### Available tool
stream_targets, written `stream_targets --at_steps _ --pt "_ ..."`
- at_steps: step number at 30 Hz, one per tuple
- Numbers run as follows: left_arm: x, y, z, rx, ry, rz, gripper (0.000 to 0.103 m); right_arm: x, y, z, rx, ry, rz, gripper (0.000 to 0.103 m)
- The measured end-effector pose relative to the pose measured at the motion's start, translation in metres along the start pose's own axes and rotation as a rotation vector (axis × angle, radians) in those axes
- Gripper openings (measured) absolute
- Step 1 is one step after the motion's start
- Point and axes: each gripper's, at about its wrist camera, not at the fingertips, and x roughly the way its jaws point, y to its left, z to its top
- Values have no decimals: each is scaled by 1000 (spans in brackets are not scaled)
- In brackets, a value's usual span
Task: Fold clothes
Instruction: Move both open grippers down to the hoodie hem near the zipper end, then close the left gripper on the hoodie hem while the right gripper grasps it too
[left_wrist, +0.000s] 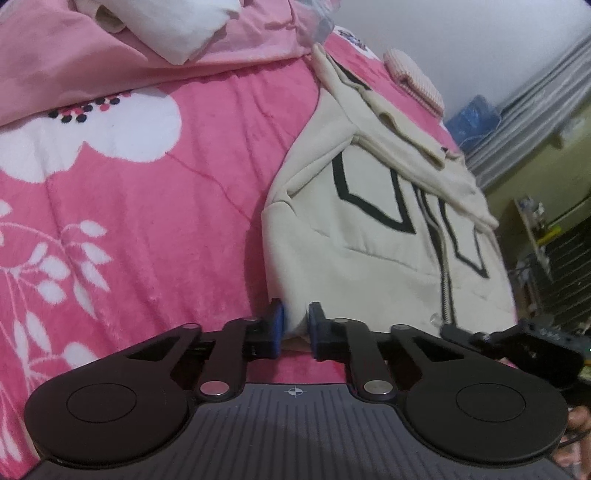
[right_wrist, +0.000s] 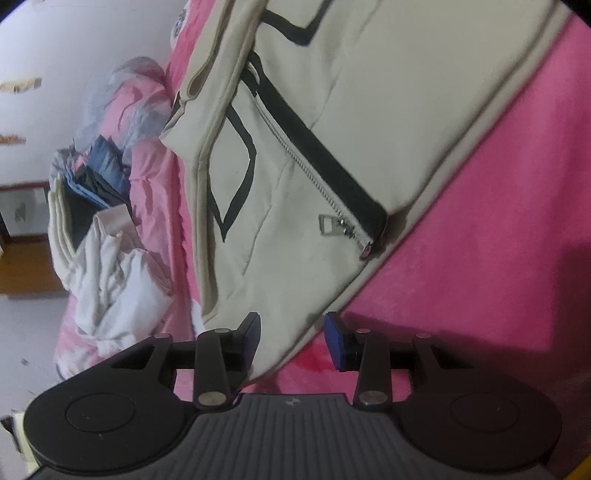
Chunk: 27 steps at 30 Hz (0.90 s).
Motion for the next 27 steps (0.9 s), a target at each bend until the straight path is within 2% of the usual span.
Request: stream_targets --at_steps 6,12,20,22,24,27 --pt "-10 -4 10 -48 -27 -88 6 22 -6 -10 137 49 109 41" --pt "-16 -11 20 -56 -50 -143 6 54 -13 -22 301 111 214 41" --pt "-18 -11 26 -71 -56 -161 5 72 -20 -32 428 134 292 41" --pt "-19 -11 28 -65 -61 -169 5 69 -22 -36 443 142 318 46" --pt "-21 -12 29 -59 -66 -178 5 68 -26 -39 474 141 338 61" --pt "-22 -16 31 -44 -67 -193 5 74 -27 -36 509 133 362 61"
